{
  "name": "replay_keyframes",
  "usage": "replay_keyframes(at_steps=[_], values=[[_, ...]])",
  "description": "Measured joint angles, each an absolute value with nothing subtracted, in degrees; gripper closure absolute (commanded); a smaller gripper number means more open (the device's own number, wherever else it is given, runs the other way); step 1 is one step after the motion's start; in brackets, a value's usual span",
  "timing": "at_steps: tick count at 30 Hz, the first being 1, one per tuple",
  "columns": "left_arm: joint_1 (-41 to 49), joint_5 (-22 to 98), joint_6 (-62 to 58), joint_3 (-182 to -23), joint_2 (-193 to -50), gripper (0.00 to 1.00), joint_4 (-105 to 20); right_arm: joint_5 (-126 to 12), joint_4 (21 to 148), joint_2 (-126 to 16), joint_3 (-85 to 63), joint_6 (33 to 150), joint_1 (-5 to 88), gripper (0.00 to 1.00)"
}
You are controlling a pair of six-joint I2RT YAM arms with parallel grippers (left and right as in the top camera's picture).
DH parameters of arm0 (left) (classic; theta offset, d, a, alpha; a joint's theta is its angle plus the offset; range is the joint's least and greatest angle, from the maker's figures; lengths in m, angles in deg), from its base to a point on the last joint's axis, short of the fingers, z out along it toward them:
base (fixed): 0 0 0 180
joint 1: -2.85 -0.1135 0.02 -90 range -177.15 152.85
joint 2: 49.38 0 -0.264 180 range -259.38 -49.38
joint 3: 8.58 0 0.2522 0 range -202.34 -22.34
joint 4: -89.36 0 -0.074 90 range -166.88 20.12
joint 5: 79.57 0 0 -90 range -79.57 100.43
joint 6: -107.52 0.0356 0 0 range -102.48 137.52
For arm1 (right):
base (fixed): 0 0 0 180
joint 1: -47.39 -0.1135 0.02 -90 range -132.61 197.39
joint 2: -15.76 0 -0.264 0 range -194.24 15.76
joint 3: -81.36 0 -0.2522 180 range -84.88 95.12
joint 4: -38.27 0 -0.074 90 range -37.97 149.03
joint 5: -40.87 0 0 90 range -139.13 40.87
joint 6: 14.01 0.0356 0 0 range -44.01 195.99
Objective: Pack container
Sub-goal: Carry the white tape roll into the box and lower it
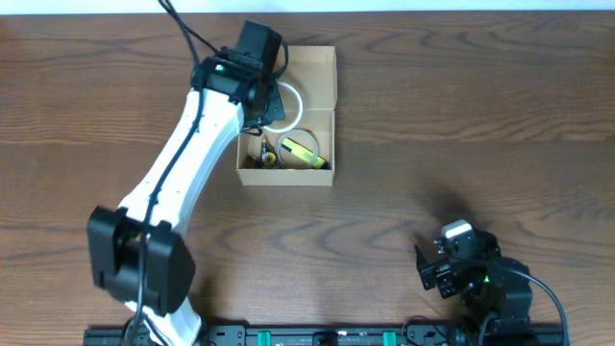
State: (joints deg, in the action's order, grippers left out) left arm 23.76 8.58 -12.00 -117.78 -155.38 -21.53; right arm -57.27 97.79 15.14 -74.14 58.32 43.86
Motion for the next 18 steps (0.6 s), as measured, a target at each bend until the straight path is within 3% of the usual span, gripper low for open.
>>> replay_keyframes(at_steps=[18], values=[[24.8, 14.4, -12.0, -117.8, -164.8, 0.95, -17.2, -57.2, 97.8, 15.1, -74.1, 58.3, 43.9, 0.01]])
